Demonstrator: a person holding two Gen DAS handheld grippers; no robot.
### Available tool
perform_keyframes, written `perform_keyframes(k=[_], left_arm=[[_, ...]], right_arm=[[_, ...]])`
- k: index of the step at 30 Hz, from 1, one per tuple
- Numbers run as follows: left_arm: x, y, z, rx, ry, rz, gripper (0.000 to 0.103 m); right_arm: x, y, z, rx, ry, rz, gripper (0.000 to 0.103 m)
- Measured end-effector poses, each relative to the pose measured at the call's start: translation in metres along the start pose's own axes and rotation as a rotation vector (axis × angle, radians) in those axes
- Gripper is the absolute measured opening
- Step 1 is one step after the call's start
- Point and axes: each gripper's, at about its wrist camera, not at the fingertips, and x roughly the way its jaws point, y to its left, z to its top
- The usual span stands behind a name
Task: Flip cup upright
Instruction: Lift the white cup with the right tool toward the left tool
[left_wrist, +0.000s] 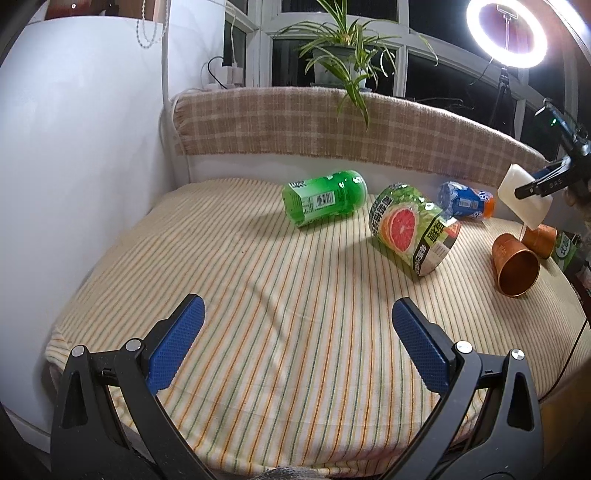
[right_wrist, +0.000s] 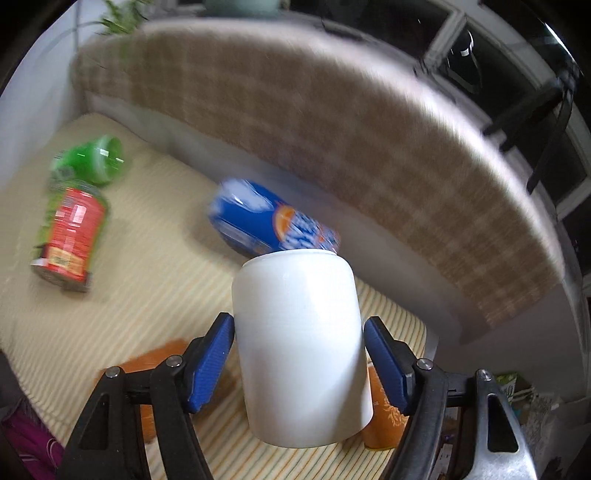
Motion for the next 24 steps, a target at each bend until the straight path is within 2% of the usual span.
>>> perform_keyframes(k=[4,12,19,24], left_arm=[[-0.010,0.002,0.002,0.011,-0.019,-0.001,0.103],[-0.027,0.009,0.003,0.029,-0.035,-0.022,0.103],[-0.037,0.007,0.006,0.082,-0.027,-0.070,0.103],[-0.038,0.005,0.009,0.115,0.006,-0.126,0.103]], right_arm=[[-0.032,0.019,-0.003,-0.071,-0.062,0.054,0.074],[-0.066,0.118,-0.020,-0.277,-0.109,0.188,0.074],[-0.058,0.192,-0.041,-0.425,-0.071,0.275,0.074],[-0.032,0.215,-0.051,-0.451,-0.016,0.318,0.075]])
